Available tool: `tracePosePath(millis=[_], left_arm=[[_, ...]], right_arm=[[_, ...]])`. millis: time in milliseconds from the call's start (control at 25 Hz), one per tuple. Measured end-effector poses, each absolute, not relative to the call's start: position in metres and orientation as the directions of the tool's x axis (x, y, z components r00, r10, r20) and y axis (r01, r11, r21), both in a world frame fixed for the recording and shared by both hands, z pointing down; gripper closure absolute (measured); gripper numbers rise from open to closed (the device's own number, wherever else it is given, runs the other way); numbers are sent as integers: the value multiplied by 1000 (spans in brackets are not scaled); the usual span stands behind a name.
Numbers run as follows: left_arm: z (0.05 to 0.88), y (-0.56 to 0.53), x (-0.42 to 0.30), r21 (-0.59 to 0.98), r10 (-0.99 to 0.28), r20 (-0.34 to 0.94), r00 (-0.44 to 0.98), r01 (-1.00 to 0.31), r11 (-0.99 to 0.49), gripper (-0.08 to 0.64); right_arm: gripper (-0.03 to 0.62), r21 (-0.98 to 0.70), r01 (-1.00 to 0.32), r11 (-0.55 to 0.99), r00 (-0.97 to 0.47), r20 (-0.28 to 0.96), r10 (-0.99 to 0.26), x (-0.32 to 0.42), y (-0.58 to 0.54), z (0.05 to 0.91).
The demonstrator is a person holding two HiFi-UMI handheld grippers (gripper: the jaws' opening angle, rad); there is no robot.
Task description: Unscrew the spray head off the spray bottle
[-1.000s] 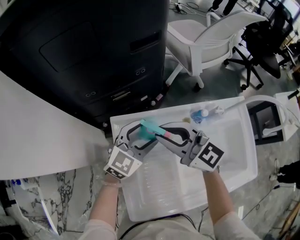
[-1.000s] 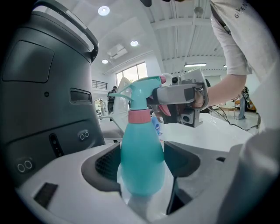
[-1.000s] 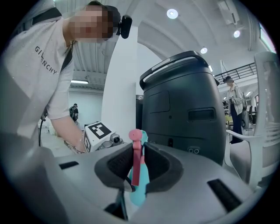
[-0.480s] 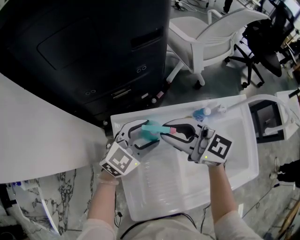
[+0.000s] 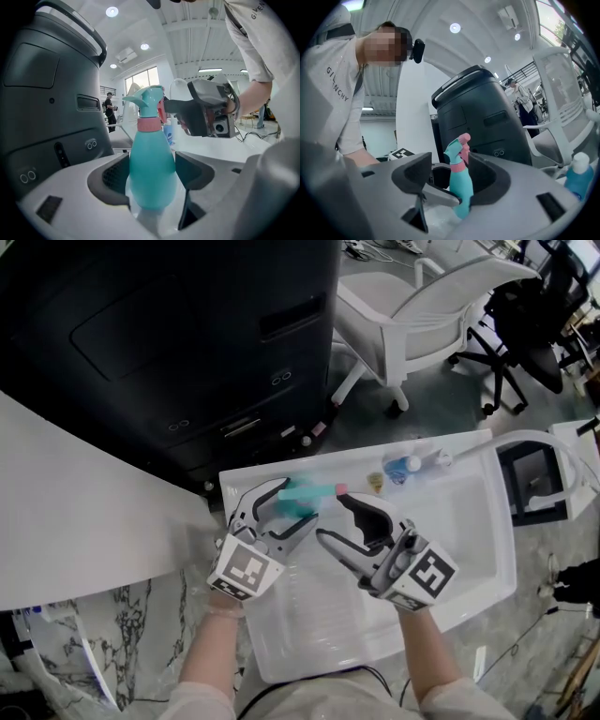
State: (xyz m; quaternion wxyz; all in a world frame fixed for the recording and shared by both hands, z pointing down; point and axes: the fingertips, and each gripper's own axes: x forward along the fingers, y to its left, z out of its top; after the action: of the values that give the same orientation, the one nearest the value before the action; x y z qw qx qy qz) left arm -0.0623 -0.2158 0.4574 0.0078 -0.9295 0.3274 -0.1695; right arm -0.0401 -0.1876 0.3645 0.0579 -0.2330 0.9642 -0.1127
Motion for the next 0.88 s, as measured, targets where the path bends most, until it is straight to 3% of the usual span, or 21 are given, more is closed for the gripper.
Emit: tracePosePath(millis=[320, 480, 600, 760, 880], left_arm=[[458, -216, -60, -131, -609, 311, 730, -602, -788, 250], [458, -215, -60, -132, -612, 310, 728, -605, -785, 250], [457, -215, -60, -132, -614, 307, 727, -606, -784, 250], [458, -216, -59, -129, -614, 308, 726, -608, -784, 250], [458, -216, -60, -125, -617, 305, 725, -611, -781, 250]], right_arm=[[237, -246, -390, 887, -909, -50, -414, -64, -195, 367], [224, -198, -411, 890, -905, -28, -425, -78, -197, 365], [230, -160, -453, 877, -888, -4, -460, -84, -200, 365], [324, -71, -517, 853, -856, 72, -512, -79, -205, 372], [337, -77, -535, 841, -844, 79, -530, -68, -204, 374]])
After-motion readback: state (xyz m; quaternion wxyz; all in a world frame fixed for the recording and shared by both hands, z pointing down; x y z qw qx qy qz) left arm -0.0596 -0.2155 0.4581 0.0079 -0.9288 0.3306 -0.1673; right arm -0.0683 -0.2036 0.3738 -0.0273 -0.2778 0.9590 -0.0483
